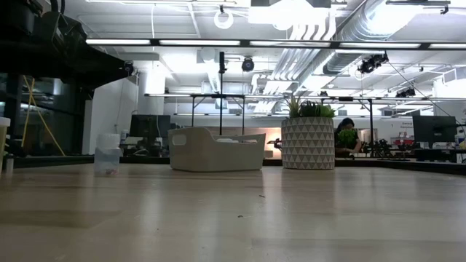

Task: Pick and place pill bottles into a basket
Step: Put the white medicine bottle into the gray bin

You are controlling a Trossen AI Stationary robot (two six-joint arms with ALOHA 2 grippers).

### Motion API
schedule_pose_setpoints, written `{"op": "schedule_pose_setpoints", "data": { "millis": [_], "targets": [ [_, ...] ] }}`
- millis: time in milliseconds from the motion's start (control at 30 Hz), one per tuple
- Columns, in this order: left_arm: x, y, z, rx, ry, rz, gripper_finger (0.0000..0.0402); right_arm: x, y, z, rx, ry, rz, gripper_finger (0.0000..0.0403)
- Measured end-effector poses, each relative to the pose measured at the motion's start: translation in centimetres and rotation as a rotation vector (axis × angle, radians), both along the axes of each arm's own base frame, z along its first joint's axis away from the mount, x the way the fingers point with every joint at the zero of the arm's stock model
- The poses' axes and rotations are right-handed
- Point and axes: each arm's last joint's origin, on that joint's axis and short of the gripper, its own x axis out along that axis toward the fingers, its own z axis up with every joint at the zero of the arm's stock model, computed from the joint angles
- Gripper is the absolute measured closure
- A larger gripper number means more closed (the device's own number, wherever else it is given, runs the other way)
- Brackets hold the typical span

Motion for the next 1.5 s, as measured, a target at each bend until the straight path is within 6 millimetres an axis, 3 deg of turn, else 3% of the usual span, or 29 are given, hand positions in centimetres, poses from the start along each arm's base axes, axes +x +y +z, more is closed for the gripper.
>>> {"op": "schedule_pose_setpoints", "data": {
  "millis": [133, 267, 533, 700, 800, 900, 1167, 1500],
  "targets": [
    [0.0, 0.0, 0.0, 0.000, 0.000, 0.000, 0.0218, 2.2, -1.9, 0.4, 0.004, -0.038, -0.094, 0.0270],
    [0.0, 0.0, 0.0, 0.000, 0.000, 0.000, 0.0218, 5.5, -5.5, 1.4, -0.075, -0.146, -0.175, 0.0270],
    [0.0, 0.0, 0.0, 0.000, 0.000, 0.001, 0.0218, 12.1, -17.4, 5.5, -0.278, -0.449, -0.348, 0.0268],
    [0.0, 0.0, 0.0, 0.000, 0.000, 0.001, 0.0218, 14.5, -24.8, 9.5, -0.335, -0.635, -0.456, 0.0268],
    [0.0, 0.0, 0.0, 0.000, 0.000, 0.002, 0.0218, 15.9, -27.7, 11.2, -0.382, -0.624, -0.439, 0.0271],
    [0.0, 0.0, 0.0, 0.000, -0.001, 0.002, 0.0218, 17.5, -30.2, 11.5, -0.376, -0.521, -0.432, 0.0270],
    [0.0, 0.0, 0.0, 0.000, -0.001, 0.003, 0.0218, 20.7, -34.7, 9.9, -0.357, -0.295, -0.355, 0.0268],
    [0.0, 0.0, 0.0, 0.000, -0.001, 0.004, 0.0218, 21.3, -35.7, 6.9, -0.341, -0.146, -0.239, 0.0266]
  ]
}}
